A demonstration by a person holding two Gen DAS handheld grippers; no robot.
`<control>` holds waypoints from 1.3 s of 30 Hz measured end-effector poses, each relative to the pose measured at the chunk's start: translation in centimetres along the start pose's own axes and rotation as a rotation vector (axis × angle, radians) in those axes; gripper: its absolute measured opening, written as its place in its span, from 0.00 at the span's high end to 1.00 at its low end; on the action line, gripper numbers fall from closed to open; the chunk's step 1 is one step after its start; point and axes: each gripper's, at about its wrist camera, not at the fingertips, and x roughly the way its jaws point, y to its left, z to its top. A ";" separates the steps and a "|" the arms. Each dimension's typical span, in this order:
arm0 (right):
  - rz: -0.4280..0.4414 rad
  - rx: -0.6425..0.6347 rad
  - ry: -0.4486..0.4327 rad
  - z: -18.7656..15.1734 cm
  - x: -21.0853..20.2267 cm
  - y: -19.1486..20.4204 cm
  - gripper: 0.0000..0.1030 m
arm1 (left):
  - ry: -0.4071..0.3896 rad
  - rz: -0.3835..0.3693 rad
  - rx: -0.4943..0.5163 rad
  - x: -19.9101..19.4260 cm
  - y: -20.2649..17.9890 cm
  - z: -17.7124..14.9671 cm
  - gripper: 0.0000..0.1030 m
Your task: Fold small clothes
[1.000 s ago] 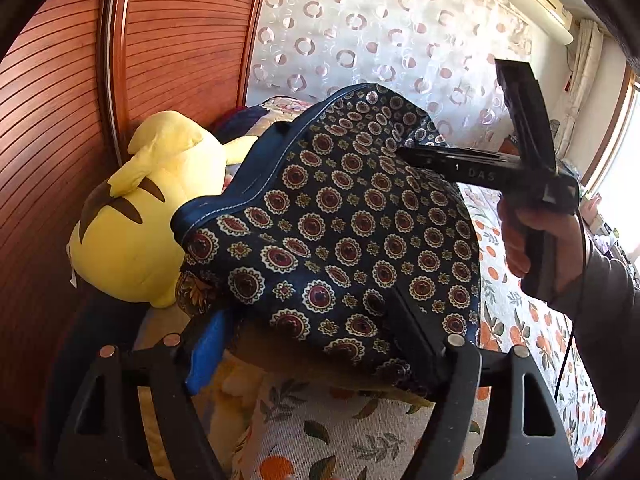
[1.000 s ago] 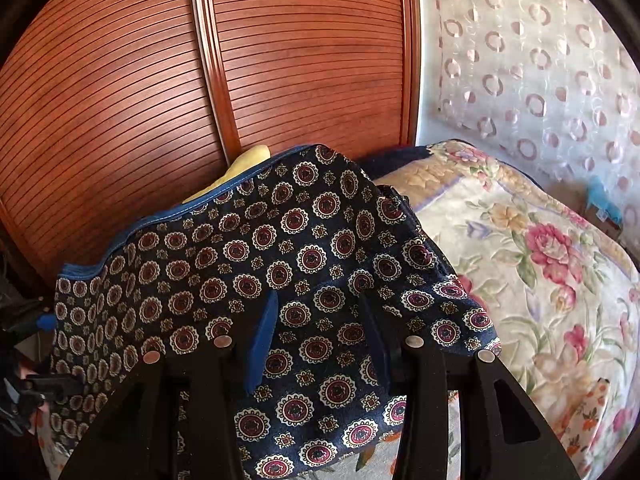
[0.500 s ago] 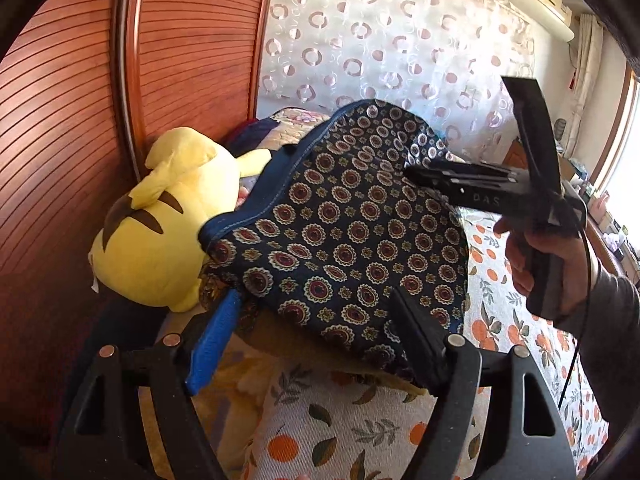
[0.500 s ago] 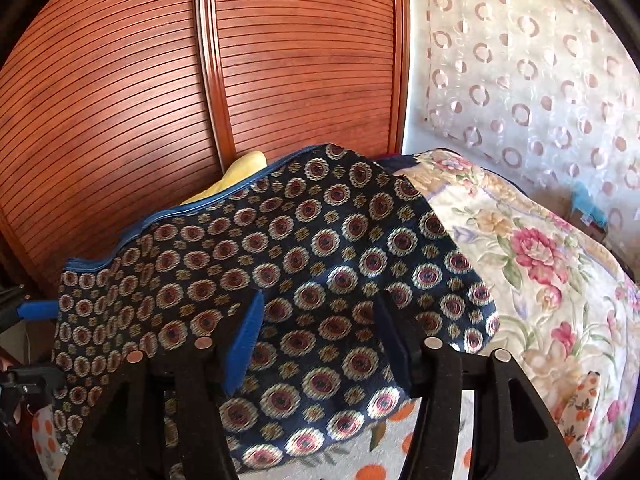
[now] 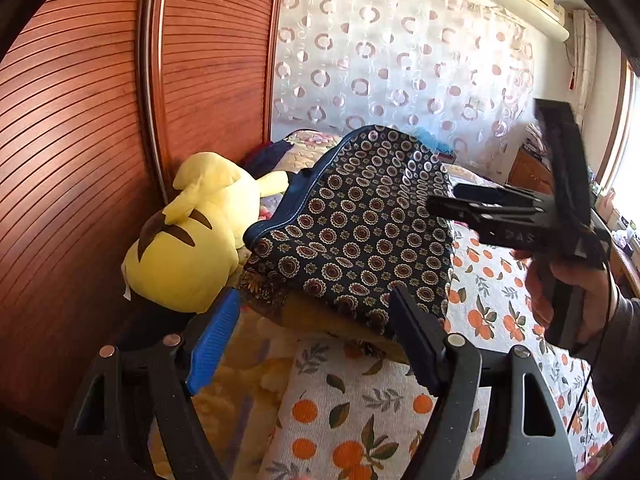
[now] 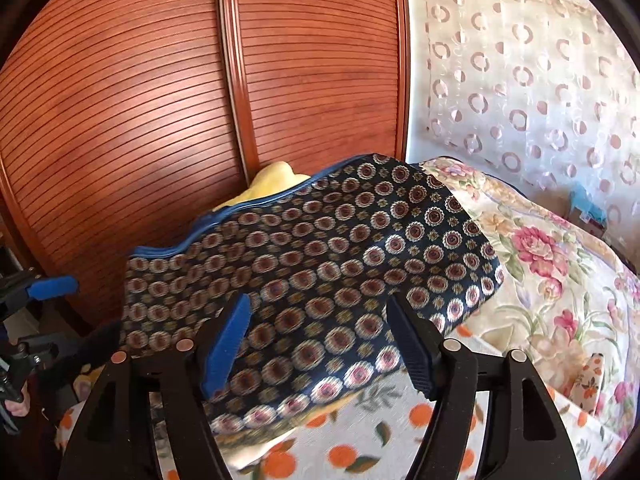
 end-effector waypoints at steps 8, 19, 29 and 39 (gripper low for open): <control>-0.003 0.010 -0.071 -2.3 -5.3 1.7 0.28 | -0.048 0.012 0.009 -3.1 -0.2 -1.0 0.25; -0.031 0.024 -0.137 -8.5 -13.8 4.3 0.24 | -0.041 -0.095 0.058 -5.7 -3.3 -5.0 0.25; -0.124 0.090 -0.161 -15.8 -21.2 4.6 0.19 | -0.031 -0.167 0.145 -6.2 -8.4 -8.1 0.25; -0.253 0.231 -0.158 -20.9 -28.6 3.7 0.19 | -0.014 -0.208 0.205 -6.9 -13.7 -9.6 0.25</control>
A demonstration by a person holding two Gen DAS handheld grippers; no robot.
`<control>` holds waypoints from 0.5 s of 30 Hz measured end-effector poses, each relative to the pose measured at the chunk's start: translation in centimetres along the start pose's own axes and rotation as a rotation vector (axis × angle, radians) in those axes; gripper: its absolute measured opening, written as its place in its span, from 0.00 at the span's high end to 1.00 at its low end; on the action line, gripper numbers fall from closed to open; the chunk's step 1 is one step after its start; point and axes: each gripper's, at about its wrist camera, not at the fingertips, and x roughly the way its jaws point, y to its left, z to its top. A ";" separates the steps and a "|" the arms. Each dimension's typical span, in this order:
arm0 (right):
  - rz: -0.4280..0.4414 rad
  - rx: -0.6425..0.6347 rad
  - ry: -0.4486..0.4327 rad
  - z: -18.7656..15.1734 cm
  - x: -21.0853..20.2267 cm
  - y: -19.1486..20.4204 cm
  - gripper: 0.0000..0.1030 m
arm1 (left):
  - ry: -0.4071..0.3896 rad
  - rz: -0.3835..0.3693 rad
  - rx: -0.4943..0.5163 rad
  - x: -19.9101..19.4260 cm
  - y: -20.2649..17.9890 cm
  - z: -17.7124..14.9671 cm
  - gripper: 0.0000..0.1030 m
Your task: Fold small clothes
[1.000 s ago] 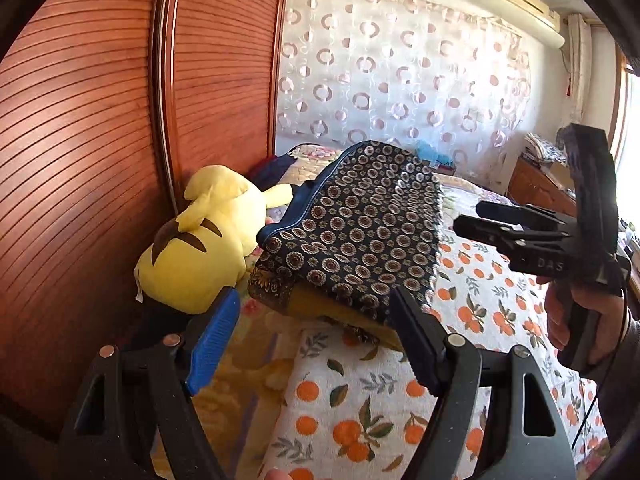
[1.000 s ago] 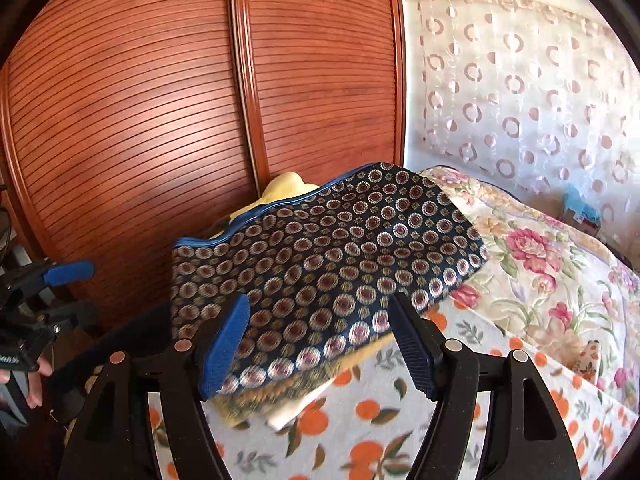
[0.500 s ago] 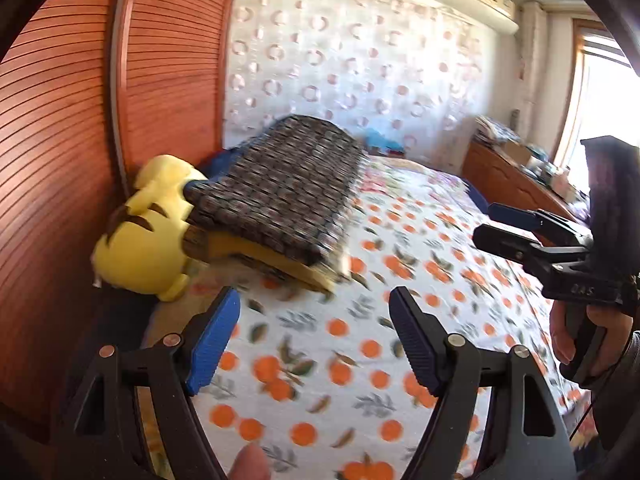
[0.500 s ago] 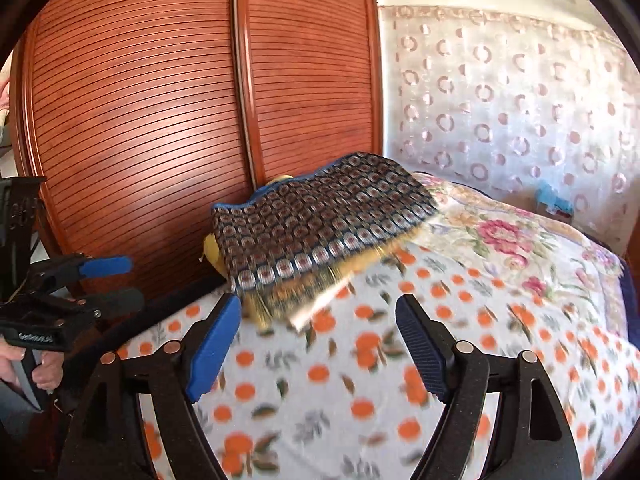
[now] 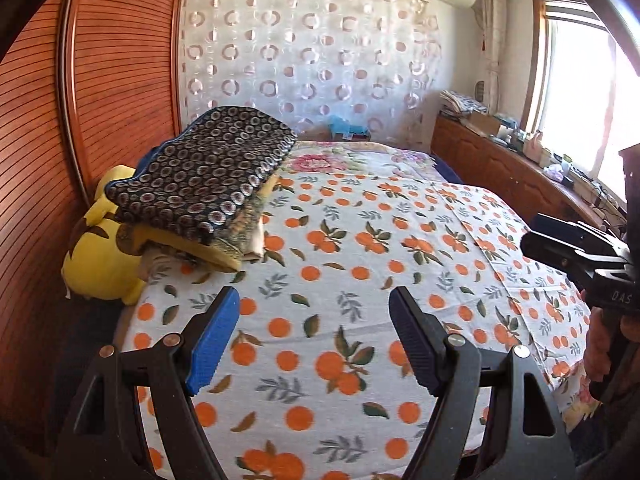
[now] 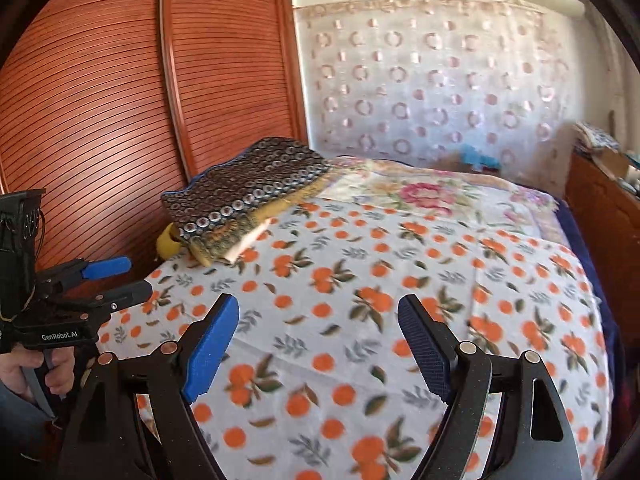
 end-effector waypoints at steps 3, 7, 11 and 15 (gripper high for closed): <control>-0.038 0.024 -0.005 -0.9 -1.8 -0.7 0.19 | 0.000 -0.014 0.011 0.0 -1.3 0.1 0.25; -0.102 0.054 -0.022 -1.5 -4.5 -1.2 0.19 | -0.020 -0.019 0.031 -0.5 -2.9 0.7 0.25; -0.154 0.060 -0.072 -1.2 -7.7 -0.9 0.19 | -0.065 -0.028 0.051 -2.0 -4.4 2.1 0.25; -0.201 0.066 -0.123 -0.8 -10.5 -0.6 0.19 | -0.114 -0.044 0.069 -3.5 -5.5 3.4 0.25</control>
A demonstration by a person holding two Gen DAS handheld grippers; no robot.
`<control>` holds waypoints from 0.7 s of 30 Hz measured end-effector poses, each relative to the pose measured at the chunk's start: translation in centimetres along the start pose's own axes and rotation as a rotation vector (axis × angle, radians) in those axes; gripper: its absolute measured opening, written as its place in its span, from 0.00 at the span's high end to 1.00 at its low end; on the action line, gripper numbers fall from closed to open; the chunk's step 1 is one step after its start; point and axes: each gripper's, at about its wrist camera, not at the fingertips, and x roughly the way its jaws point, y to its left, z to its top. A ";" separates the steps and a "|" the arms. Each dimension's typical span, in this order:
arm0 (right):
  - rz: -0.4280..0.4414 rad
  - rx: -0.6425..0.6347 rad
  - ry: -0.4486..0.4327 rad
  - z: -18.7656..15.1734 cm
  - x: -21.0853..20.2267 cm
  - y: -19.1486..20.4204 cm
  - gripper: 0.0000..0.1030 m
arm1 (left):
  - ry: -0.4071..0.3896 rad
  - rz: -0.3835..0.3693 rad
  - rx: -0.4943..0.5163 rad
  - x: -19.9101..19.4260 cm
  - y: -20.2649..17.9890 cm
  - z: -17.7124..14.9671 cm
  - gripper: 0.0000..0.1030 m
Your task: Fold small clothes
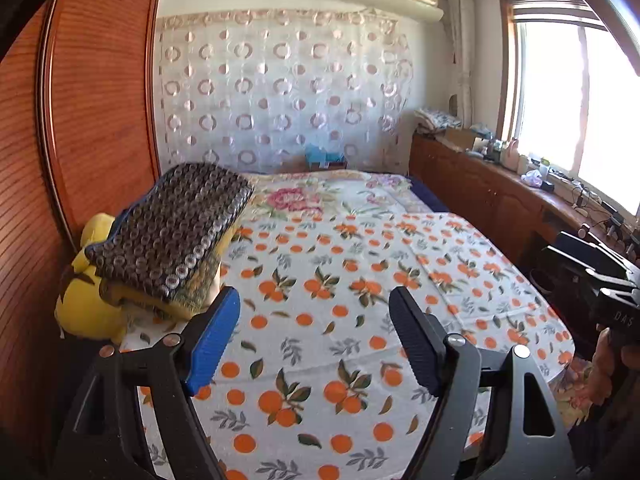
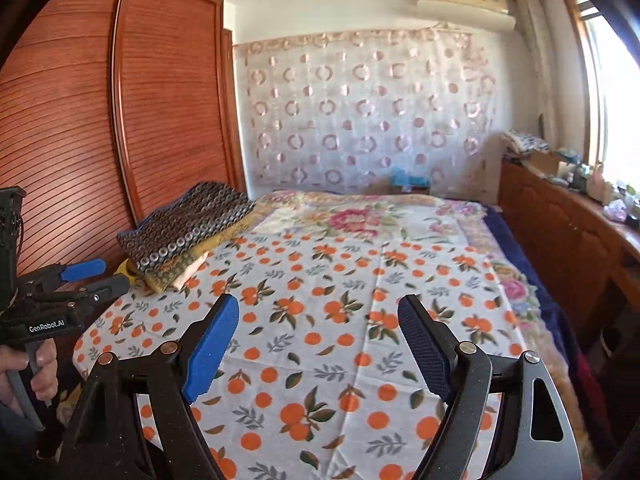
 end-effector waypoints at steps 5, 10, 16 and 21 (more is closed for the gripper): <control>-0.040 0.004 -0.035 -0.2 -2.2 0.1 0.19 | -0.042 -0.018 0.007 -1.1 -1.3 1.5 0.25; -0.051 0.012 -0.050 -1.2 -2.6 0.4 0.19 | -0.057 -0.018 0.010 -1.7 -2.0 1.7 0.25; -0.056 0.021 -0.055 -1.7 -2.1 0.4 0.19 | -0.056 -0.012 0.014 -1.7 -2.2 1.6 0.25; -0.055 0.025 -0.057 -1.8 -2.1 0.0 0.19 | -0.053 -0.008 0.012 -1.6 -2.1 1.6 0.25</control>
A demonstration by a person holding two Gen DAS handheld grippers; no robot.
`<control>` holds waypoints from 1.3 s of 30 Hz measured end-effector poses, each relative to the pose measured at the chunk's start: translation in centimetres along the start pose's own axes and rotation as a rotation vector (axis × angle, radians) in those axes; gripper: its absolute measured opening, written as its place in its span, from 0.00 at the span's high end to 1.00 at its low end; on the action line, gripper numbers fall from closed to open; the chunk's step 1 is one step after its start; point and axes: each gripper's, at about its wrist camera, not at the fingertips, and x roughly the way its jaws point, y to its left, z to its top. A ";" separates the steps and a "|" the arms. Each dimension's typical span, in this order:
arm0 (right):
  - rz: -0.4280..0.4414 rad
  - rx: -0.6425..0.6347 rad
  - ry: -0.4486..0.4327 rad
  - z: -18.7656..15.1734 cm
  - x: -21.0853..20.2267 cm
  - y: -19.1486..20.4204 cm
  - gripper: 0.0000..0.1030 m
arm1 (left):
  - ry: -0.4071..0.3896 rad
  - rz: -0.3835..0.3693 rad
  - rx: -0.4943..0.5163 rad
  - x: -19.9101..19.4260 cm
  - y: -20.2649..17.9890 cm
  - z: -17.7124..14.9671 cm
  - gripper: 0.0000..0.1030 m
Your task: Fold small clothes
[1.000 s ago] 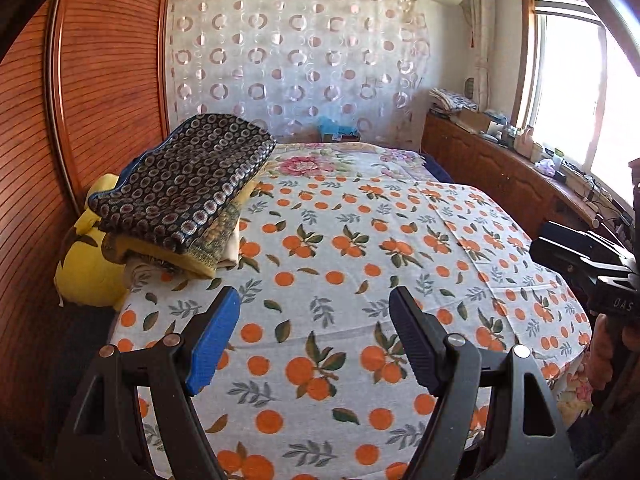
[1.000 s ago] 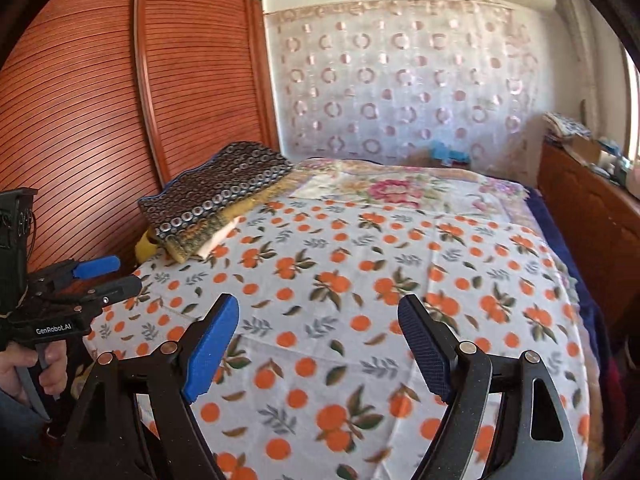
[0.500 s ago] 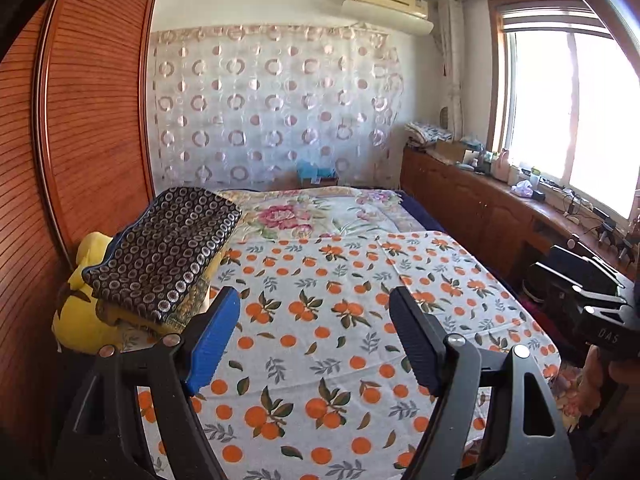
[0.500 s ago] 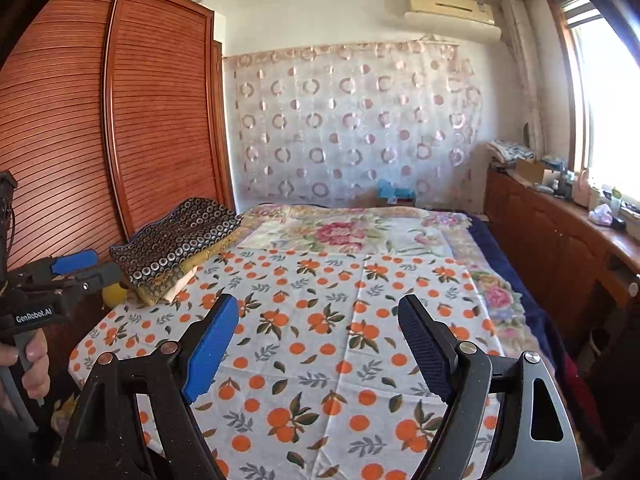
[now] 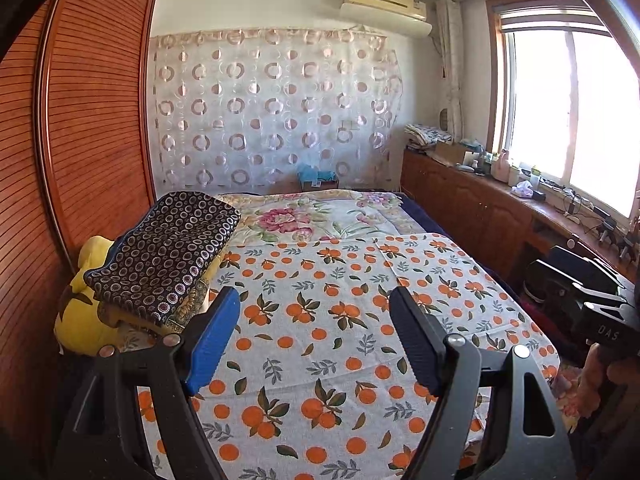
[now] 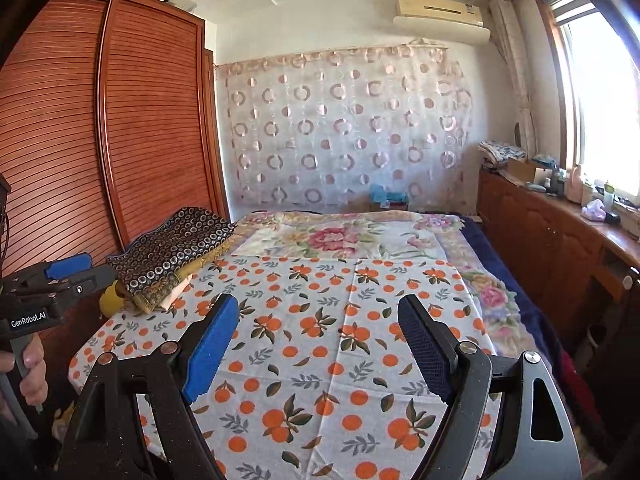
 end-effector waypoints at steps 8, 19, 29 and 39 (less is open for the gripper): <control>-0.008 -0.004 -0.002 0.3 0.3 -0.6 0.19 | -0.004 0.002 0.003 -0.2 0.1 -0.1 0.25; 0.004 -0.007 -0.011 0.3 0.0 -1.3 0.19 | -0.004 0.002 0.005 -0.2 0.2 -0.5 0.25; 0.004 -0.008 -0.018 0.2 0.1 -1.7 0.19 | -0.007 0.005 0.006 -0.4 0.1 -0.4 0.25; 0.006 -0.011 -0.024 0.1 0.1 -1.9 0.19 | -0.010 0.007 0.007 -0.6 -0.1 -0.2 0.25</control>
